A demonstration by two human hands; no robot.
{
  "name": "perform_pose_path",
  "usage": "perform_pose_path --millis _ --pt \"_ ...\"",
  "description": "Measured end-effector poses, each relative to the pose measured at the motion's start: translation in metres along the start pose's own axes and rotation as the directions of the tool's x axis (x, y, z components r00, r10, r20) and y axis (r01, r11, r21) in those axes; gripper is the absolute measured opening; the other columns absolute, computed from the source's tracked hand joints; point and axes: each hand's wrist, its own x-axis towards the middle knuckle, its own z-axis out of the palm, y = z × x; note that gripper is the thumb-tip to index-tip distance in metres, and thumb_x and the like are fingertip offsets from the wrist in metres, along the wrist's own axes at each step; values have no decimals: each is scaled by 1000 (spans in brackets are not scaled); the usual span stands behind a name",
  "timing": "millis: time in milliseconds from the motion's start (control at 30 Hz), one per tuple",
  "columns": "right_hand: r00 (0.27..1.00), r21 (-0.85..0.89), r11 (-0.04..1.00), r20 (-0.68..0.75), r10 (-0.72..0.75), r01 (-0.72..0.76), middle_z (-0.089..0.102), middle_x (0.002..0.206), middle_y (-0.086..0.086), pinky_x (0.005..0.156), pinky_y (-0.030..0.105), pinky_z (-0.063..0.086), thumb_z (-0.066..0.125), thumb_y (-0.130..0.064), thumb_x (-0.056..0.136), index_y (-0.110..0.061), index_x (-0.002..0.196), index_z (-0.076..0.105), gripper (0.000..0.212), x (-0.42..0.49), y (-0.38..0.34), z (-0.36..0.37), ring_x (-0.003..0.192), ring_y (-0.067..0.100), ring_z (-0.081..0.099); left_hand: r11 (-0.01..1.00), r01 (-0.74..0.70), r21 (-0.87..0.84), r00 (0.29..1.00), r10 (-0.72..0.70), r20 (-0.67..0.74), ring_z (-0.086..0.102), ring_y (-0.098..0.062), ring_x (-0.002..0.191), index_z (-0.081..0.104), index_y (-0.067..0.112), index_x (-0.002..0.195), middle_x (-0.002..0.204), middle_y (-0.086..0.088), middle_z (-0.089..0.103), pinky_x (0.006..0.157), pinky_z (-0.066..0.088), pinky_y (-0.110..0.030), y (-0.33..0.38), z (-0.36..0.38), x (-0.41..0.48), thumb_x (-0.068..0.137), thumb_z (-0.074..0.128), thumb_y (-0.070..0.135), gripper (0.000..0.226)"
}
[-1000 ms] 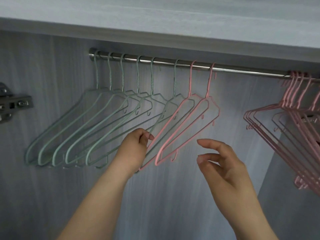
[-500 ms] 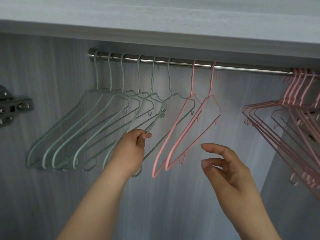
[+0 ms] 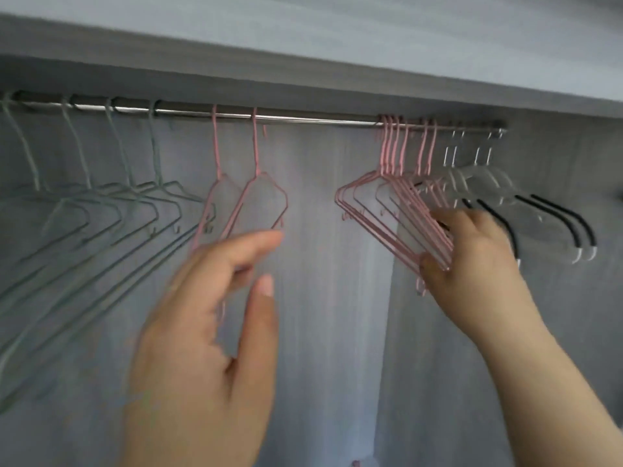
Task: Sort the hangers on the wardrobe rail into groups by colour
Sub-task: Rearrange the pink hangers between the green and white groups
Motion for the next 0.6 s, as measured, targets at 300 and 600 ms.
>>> perform_pose_path --millis 300,600 --pt "983 -356 925 169 -73 130 49 112 17 72 39 49 59 5 67 -6 118 54 52 31 45 16 100 38 51 963 239 -129 936 -193 294 57 3 100 54 39 101 107 25 59 92 46 -19 -2 114 -18 76 48 36 26" --pt "961 -166 963 215 -175 213 46 134 16 94 40 29 59 7 70 -6 126 52 57 43 37 -6 113 39 36 918 390 -68 903 -367 225 48 8 110 37 34 131 129 19 49 97 41 -14 10 158 -7 87 54 31 47"
